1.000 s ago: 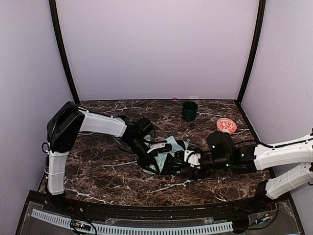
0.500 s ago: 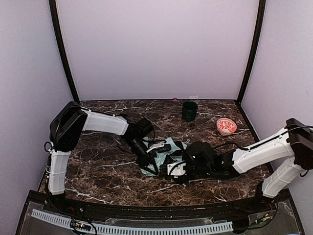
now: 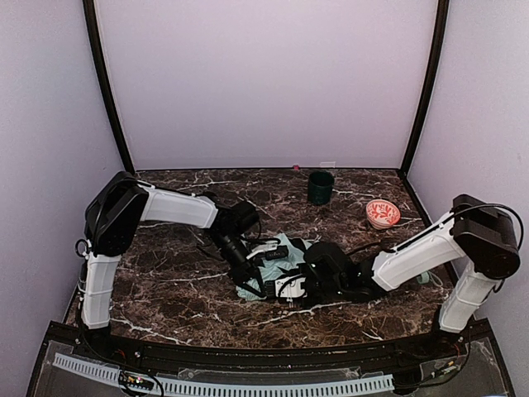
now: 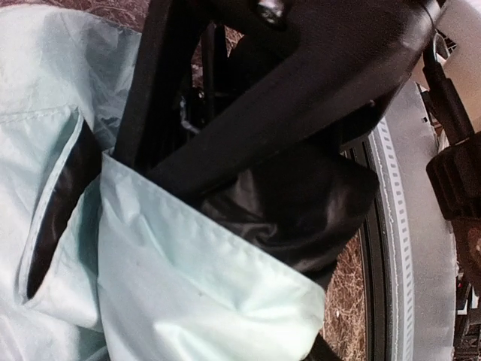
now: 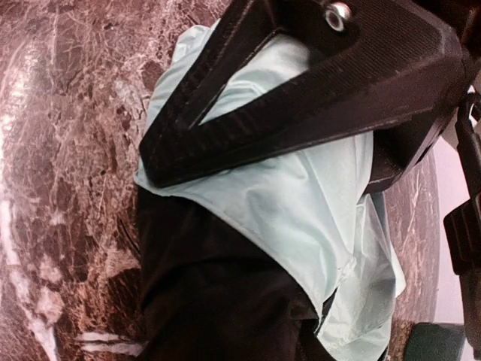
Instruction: Put away the umbrella
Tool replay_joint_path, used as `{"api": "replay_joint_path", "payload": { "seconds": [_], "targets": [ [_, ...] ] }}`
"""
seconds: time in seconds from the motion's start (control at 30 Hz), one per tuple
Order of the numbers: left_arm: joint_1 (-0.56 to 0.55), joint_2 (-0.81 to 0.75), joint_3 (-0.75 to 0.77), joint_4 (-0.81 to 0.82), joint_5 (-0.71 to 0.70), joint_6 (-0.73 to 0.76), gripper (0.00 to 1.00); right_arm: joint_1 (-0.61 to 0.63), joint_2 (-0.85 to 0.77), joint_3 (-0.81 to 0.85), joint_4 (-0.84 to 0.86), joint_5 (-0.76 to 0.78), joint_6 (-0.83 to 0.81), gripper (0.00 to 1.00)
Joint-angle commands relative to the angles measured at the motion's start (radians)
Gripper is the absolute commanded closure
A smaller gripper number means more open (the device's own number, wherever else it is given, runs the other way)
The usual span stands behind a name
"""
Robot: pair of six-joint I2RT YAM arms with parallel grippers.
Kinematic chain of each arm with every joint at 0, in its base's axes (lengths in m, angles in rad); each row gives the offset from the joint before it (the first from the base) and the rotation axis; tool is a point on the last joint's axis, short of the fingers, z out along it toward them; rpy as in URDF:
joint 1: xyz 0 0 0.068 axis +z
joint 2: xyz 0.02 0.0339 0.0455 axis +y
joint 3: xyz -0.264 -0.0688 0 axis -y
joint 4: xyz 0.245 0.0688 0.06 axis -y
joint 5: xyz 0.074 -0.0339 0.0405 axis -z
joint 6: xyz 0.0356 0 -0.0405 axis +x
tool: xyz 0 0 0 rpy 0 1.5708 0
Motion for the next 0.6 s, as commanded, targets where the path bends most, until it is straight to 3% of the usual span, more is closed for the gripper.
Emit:
{"api": "replay_joint_path", "payload": {
  "seconds": [0.0,0.1,0.3,0.37,0.47,0.57],
  "targets": [
    [0.010,0.005,-0.021,-0.071,-0.043,-0.026,0.68,-0.020,-0.008,0.006,-0.040,-0.024,0.036,0.76],
    [0.038,-0.093,-0.073,0.095,-0.092,-0.129,0.42,-0.032,-0.024,0.000,-0.053,-0.044,0.068,0.85],
    [0.075,-0.445,-0.390,0.678,-0.286,-0.262,0.17,-0.069,-0.077,-0.007,-0.002,-0.051,0.177,1.00],
    [0.075,-0.565,-0.530,0.897,-0.349,-0.291,0.08,-0.096,-0.130,-0.021,0.047,-0.060,0.224,1.00],
    [0.076,-0.704,-0.696,1.132,-0.380,-0.297,0.01,-0.150,-0.224,-0.048,0.129,-0.101,0.310,1.00],
    [0.077,-0.756,-0.756,1.215,-0.386,-0.314,0.02,-0.209,-0.314,-0.065,0.204,-0.156,0.385,1.00]
  ]
}}
